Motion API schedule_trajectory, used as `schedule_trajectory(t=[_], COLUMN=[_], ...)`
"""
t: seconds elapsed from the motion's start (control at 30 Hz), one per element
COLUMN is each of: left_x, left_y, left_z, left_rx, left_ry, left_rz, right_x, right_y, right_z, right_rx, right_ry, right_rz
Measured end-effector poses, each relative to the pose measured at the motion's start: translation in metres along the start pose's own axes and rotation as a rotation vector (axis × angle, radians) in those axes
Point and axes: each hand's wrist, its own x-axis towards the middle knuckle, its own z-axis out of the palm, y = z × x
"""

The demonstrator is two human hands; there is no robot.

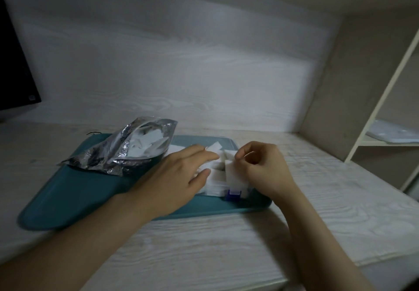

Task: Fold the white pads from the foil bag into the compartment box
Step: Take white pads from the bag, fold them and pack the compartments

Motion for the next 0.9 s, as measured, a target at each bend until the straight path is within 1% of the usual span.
schedule_trajectory(t=[0.07,0.17,0.27,0.33,0.43,0.53,0.63,0.8,0.9], left_x=[0.000,-0.001,0.000,0.001,0.001,0.000,0.000,0.000,0.000], left_y=[0.005,0.011,0.014,0.014,0.014,0.014,0.013,0.014,0.015], left_z=[0.000,0.001,0.003,0.004,0.007,0.008,0.008,0.006,0.005], left_rx=[-0.001,0.027,0.015,-0.002,0.068,0.088,0.049,-0.002,-0.014], left_ry=[-0.056,-0.166,-0.213,-0.240,-0.248,-0.236,-0.251,-0.252,-0.246], left_rz=[0.025,0.004,0.017,0.025,0.032,0.013,-0.011,-0.039,-0.047], right_x=[-0.003,-0.004,-0.004,-0.005,-0.006,-0.008,-0.010,-0.011,-0.011], right_y=[0.001,0.003,0.006,0.007,0.005,0.002,0.000,0.003,0.005], right_z=[0.000,0.002,0.004,0.007,0.008,0.007,0.006,0.009,0.011], right_rx=[-0.088,-0.246,-0.421,-0.561,-0.692,-0.688,-0.661,-0.757,-0.775], right_ry=[-0.030,-0.030,-0.028,-0.043,-0.053,-0.050,-0.026,0.013,0.022], right_rz=[-0.064,-0.187,-0.308,-0.327,-0.333,-0.335,-0.329,-0.345,-0.359])
